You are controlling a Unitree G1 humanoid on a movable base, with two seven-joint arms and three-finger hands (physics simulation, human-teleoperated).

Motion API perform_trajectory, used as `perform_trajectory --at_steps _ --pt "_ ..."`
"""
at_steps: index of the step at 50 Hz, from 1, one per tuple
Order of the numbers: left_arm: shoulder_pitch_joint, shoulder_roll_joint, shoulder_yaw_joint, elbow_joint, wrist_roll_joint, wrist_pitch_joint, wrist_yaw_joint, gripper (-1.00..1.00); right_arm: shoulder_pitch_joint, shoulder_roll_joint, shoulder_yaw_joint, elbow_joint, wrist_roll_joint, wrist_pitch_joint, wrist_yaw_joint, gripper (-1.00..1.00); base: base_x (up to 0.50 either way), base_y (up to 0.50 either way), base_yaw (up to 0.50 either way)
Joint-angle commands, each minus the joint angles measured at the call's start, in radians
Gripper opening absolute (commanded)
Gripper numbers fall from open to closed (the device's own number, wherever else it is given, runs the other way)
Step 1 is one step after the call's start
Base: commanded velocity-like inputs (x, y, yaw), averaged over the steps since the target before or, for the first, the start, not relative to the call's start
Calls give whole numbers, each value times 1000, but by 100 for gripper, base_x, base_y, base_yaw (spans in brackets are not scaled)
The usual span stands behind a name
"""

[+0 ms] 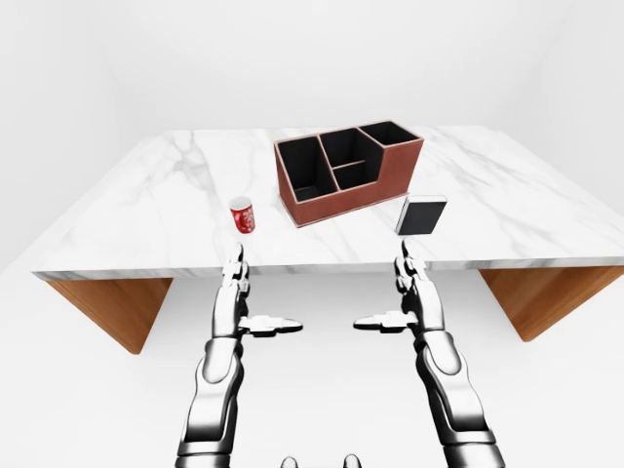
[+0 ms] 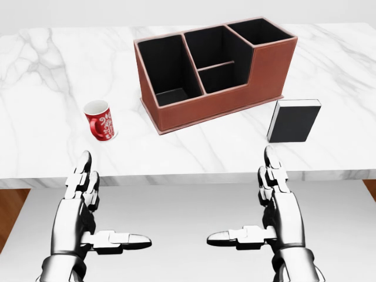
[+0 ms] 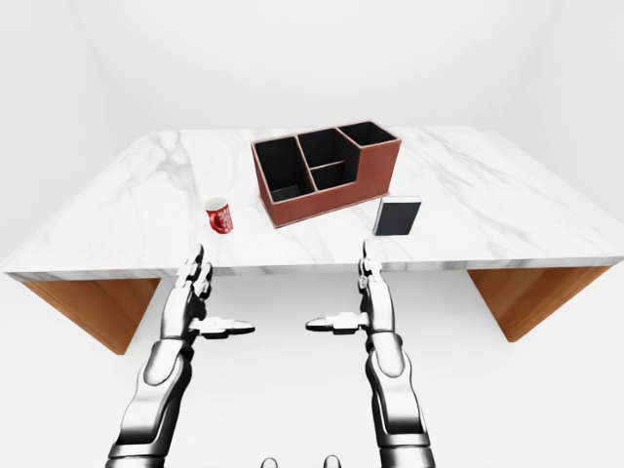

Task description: Pick up the book and place it in the back compartment of the caddy.

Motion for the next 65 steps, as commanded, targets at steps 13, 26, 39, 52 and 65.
perform_trajectory --at_steps 13,26,39,52,65 --pt "14 11 14 -51 -1 56 -30 100 21 -13 -24 -91 17 68 31 100 0 0 0" --pt "28 15 22 -178 -10 83 -48 100 37 -18 -43 -234 17 78 35 100 0 0 0" --pt "6 23 44 -240 -13 83 -56 100 47 -23 -53 -316 -2 78 46 100 0 0 0" --pt "-34 36 54 -313 -5 83 -70 100 39 -25 -80 -366 23 78 55 100 0 0 0" --pt "-63 60 104 -344 -27 83 -96 100 68 -23 -80 -406 59 78 113 100 29 0 0"
